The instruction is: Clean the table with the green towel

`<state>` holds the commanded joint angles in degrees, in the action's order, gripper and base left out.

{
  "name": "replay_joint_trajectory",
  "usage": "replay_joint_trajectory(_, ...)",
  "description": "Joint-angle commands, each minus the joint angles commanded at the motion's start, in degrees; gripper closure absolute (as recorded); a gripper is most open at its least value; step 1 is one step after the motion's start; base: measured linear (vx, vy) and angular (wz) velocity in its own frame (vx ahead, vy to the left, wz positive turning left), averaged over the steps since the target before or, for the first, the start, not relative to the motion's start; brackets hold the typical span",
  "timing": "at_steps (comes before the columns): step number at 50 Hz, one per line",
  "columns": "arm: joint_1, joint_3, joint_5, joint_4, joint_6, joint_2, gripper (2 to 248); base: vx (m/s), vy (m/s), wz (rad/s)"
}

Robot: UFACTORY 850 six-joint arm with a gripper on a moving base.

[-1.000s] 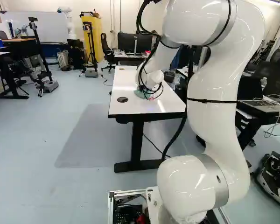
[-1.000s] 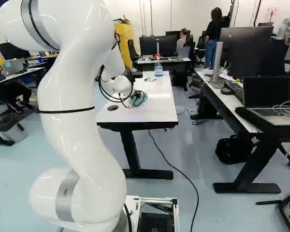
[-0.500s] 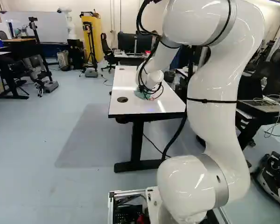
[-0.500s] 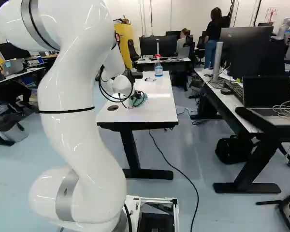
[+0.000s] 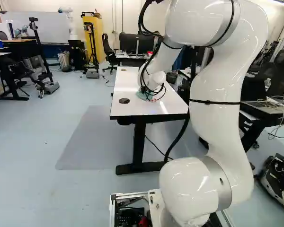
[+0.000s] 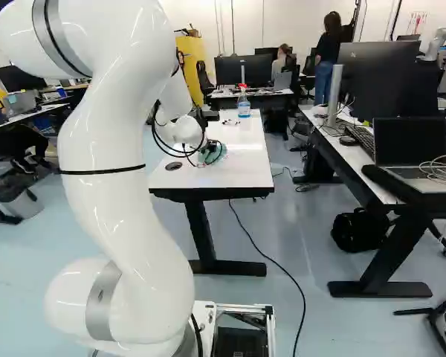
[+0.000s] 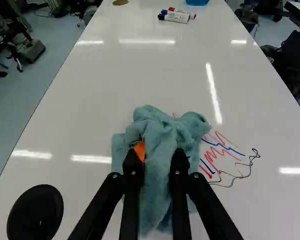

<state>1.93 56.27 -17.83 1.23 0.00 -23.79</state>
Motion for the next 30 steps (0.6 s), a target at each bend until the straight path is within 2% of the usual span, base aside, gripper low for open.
replay_joint_trajectory(16,-0.31,2.75,0.00,0.00,0.00,-2.14,187,0.000,0.000,0.000)
replay_joint_trajectory(30,-1.87,5.75,0.00,0.00,0.00,-4.44,187,0.000,0.000,0.000)
